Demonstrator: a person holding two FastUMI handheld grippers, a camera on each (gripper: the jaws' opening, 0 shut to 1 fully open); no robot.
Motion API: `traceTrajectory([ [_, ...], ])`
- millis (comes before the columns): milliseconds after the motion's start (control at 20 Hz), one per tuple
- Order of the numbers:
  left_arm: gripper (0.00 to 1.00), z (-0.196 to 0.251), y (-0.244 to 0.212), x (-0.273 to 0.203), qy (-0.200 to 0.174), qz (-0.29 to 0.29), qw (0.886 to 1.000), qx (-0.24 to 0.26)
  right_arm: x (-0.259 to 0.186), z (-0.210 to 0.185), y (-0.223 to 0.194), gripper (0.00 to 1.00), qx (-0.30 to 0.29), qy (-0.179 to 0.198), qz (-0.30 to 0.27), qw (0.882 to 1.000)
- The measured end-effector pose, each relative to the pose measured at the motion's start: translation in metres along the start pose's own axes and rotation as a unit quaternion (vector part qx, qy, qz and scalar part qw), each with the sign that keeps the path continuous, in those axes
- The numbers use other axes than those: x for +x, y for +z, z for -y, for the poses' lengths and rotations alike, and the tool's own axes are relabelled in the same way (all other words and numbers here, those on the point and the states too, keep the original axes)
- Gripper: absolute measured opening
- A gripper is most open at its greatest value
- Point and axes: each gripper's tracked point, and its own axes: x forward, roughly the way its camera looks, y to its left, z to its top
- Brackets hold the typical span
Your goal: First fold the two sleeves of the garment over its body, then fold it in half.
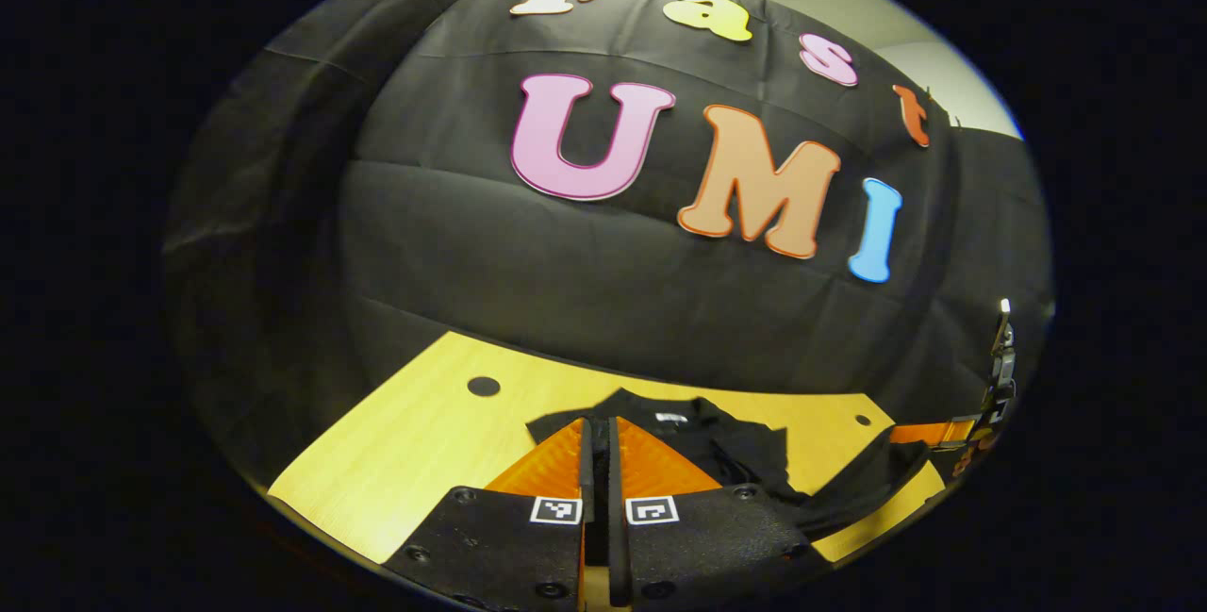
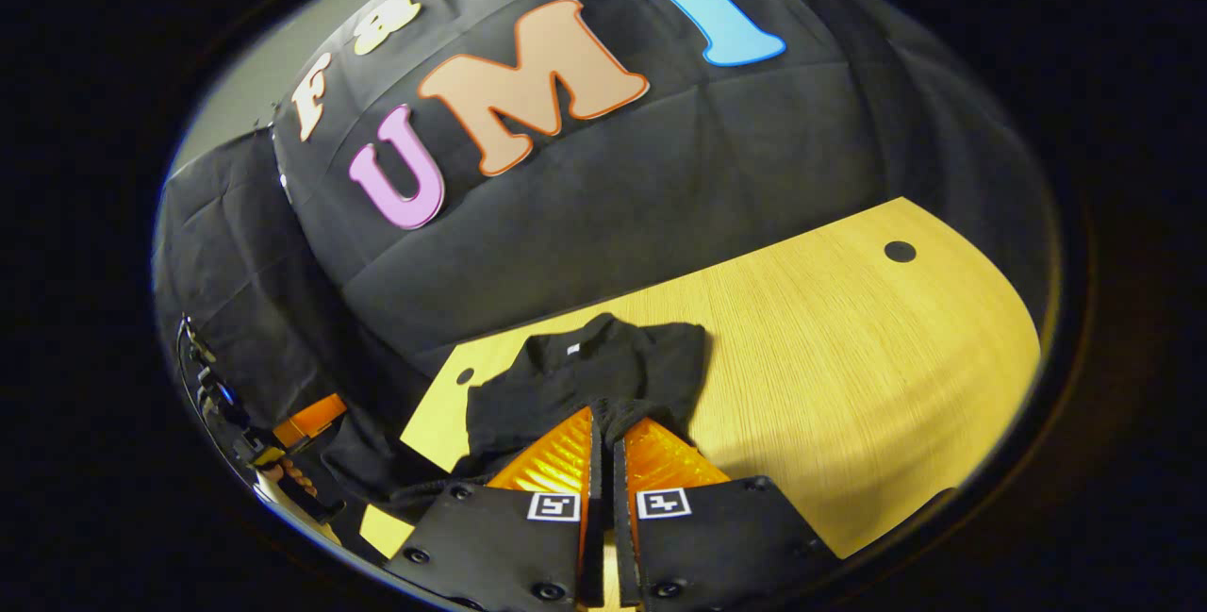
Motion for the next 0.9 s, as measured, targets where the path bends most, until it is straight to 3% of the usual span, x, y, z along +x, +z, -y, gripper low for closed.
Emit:
traceTrajectory([
  [150,0.02,-0.012,0.006,0.048,0.041,0.007,0.999,-0.014,0.046,0.017,0.044,0.07,0.062,0.021,0.002,0.998],
  [250,0.02,-0.02,0.007,0.08,0.058,0.012,0.998,-0.029,0.081,0.034,0.063,0.07,0.072,0.013,-0.002,0.997],
  [300,0.02,-0.023,0.005,0.094,0.064,0.012,0.997,-0.038,0.099,0.038,0.07,0.02,0.069,0.011,-0.007,0.998],
  [350,0.02,-0.027,-0.001,0.109,0.072,0.009,0.996,-0.042,0.114,0.041,0.073,0.07,0.067,0.011,-0.015,0.998],
  [450,0.02,-0.037,-0.018,0.135,0.093,-0.006,0.995,-0.035,0.147,0.043,0.074,0.02,0.069,0.011,-0.031,0.997],
  [500,0.02,-0.042,-0.028,0.147,0.102,-0.017,0.994,-0.029,0.164,0.045,0.074,0.07,0.071,0.011,-0.04,0.997],
  [550,0.02,-0.047,-0.04,0.16,0.111,-0.028,0.993,-0.021,0.178,0.049,0.07,0.02,0.075,0.008,-0.048,0.996],
  [650,0.04,-0.055,-0.059,0.174,0.128,-0.049,0.991,0.002,0.203,0.06,0.062,0.02,0.094,-0.002,-0.065,0.993],
  [750,0.21,-0.059,-0.069,0.178,0.132,-0.061,0.989,0.029,0.207,0.071,0.056,0.07,0.126,0.004,-0.086,0.988],
  [800,0.43,-0.059,-0.071,0.179,0.131,-0.058,0.989,0.03,0.216,0.074,0.049,0.05,0.131,0.009,-0.092,0.987],
  [850,0.64,-0.058,-0.062,0.181,0.129,-0.048,0.99,0.026,0.208,0.078,0.049,0.36,0.131,0.007,-0.092,0.987],
  [900,0.86,-0.06,-0.055,0.18,0.135,-0.034,0.99,0.021,0.206,0.084,0.053,0.31,0.128,0.004,-0.084,0.988],
])
